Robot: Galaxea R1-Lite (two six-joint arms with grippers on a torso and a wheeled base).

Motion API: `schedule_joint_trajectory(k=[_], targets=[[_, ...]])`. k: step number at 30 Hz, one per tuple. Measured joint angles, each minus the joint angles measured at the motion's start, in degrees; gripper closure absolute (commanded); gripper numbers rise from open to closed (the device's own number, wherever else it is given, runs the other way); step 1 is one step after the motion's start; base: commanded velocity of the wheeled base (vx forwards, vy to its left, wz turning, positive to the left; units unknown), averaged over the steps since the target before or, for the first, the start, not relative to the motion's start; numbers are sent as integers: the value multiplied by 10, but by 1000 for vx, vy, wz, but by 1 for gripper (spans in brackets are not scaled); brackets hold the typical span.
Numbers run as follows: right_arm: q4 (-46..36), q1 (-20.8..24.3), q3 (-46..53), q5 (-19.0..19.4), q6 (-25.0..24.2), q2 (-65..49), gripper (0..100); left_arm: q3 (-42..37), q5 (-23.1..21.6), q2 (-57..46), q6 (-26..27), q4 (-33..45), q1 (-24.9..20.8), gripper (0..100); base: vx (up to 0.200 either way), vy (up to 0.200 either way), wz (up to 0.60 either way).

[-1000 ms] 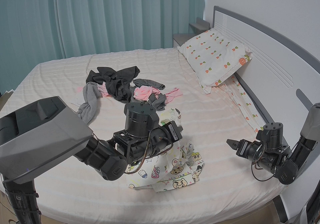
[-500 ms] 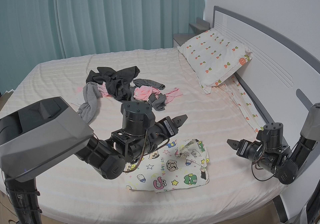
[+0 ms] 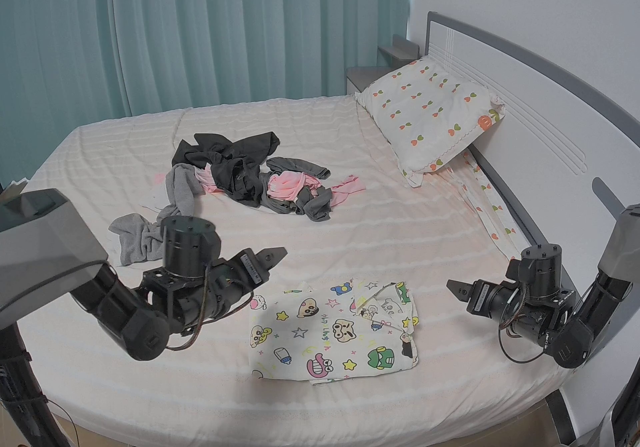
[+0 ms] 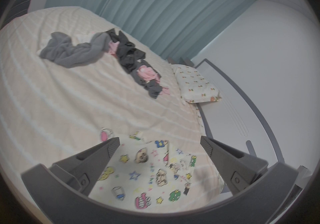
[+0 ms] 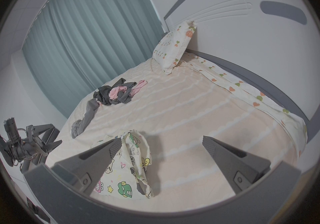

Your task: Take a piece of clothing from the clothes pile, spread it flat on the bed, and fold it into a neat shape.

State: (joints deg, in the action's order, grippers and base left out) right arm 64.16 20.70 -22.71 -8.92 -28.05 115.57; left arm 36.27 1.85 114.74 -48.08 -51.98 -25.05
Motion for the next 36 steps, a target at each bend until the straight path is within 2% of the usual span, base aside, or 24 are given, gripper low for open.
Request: schedule_joint_trajectory(k=[6,8,13,16,19,24,33,36], targets=[[-24,37,-56,3,7,19,0,-82,-12,-53,-99,-21,20,0,0,0,0],[-27,47,-71,5,7,27,0,-106,-18,-67,-113,-38,23,0,0,0,0],[-34,30,-78,18,10,30,0,-151,-35,-87,-123,-91,29,0,0,0,0],[-35,22,-59,44,7,24,0,-172,-52,-93,-125,-117,32,0,0,0,0],[-33,25,-46,55,-1,22,0,-183,-59,-96,-125,-125,33,0,0,0,0],[-34,73,-45,56,-29,30,0,-191,-59,-99,-123,-126,33,0,0,0,0],[-42,142,-97,57,-35,62,0,-200,-64,-102,-122,-127,30,0,0,0,0],[-72,161,-134,57,-36,74,0,-201,-65,-102,-121,-126,30,0,0,0,0]])
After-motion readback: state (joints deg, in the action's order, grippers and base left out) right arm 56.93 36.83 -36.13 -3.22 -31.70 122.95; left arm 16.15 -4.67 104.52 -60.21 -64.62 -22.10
